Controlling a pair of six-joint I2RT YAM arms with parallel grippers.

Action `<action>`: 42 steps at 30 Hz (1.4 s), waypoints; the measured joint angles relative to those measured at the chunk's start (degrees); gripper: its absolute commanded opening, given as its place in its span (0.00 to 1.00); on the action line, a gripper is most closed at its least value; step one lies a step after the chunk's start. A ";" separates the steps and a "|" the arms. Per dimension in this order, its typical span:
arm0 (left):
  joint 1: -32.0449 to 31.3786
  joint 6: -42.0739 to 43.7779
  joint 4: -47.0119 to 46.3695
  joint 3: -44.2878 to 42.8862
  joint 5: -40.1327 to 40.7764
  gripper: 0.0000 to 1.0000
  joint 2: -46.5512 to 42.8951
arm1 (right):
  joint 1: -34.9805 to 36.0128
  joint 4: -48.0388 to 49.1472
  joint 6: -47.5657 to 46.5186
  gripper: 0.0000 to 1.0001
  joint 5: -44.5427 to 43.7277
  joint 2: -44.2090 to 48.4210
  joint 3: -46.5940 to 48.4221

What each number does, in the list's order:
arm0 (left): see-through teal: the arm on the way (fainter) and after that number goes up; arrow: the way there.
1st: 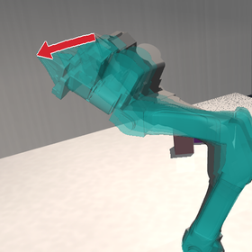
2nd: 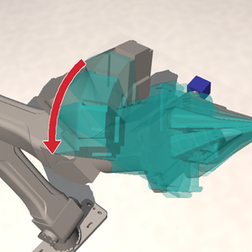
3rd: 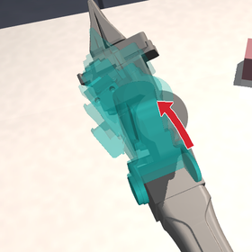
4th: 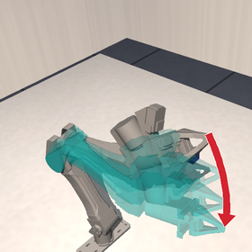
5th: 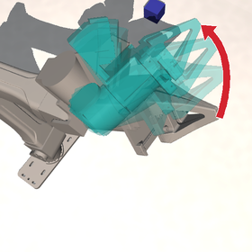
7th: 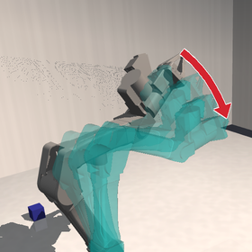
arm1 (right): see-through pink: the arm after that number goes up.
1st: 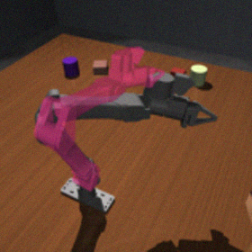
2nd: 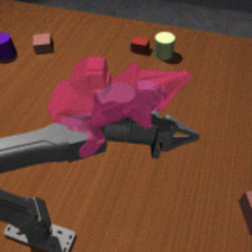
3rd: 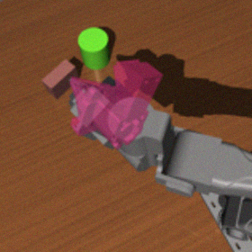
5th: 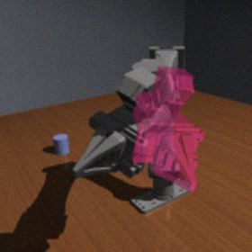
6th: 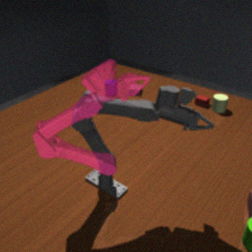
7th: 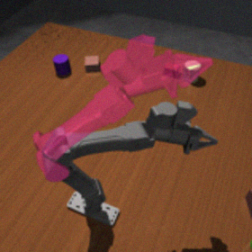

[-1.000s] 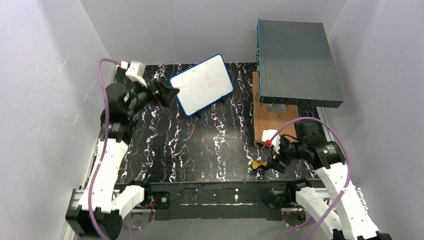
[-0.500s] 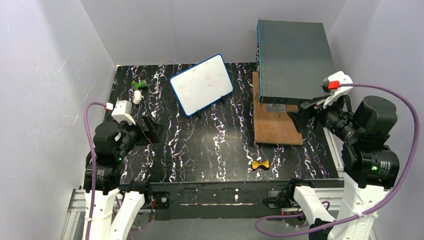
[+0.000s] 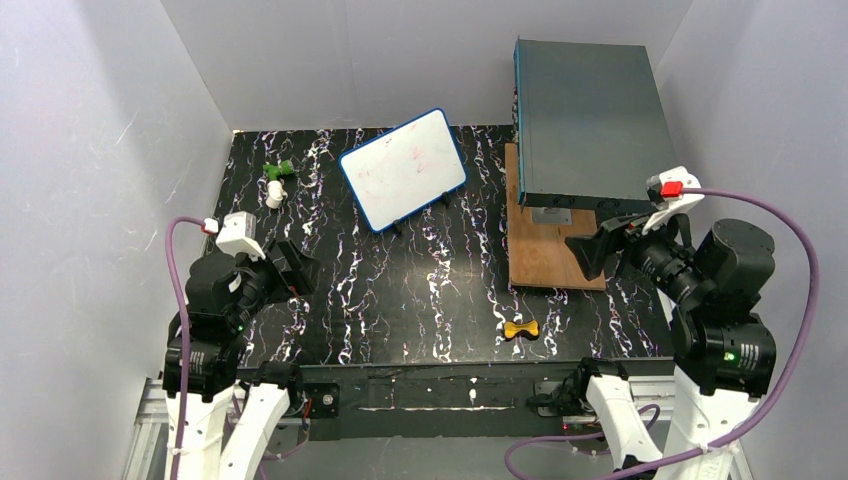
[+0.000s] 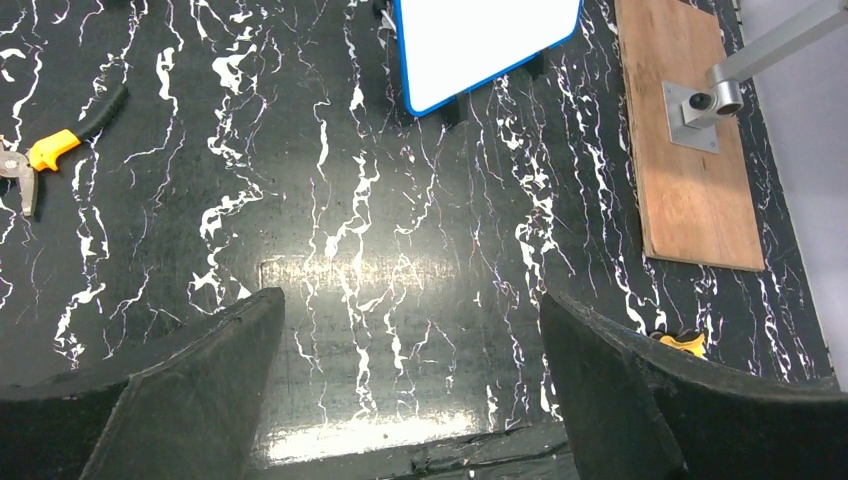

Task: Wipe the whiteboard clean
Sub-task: Reset both arms

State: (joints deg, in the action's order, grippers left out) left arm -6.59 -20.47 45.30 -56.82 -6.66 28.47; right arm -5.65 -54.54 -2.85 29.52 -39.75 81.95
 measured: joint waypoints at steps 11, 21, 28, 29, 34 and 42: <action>-0.76 0.04 0.31 0.00 0.48 0.98 -0.59 | -3.30 2.23 4.81 0.93 2.58 0.59 -0.07; -3.10 4.44 3.08 0.00 1.38 0.98 -3.58 | -7.85 2.47 5.53 0.93 12.31 0.76 -2.84; -4.46 7.43 2.16 0.00 -3.10 0.98 -5.70 | -10.58 3.21 5.75 0.93 14.51 0.81 -4.35; -4.55 7.63 1.95 0.00 -3.50 0.98 -5.79 | -10.91 3.43 5.77 0.93 14.99 0.90 -4.59; -4.90 7.87 1.79 0.00 -3.69 0.98 -6.23 | -12.37 3.61 5.92 0.93 17.33 1.27 -4.94; -5.11 7.34 2.14 0.00 -2.49 0.98 -6.58 | -13.79 3.69 6.47 0.93 20.85 1.36 -4.92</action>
State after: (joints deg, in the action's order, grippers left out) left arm -11.70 -13.13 47.44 -56.82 -9.15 21.89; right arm -19.44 -50.85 3.62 50.37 -38.39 77.03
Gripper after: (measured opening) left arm 0.982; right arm 0.928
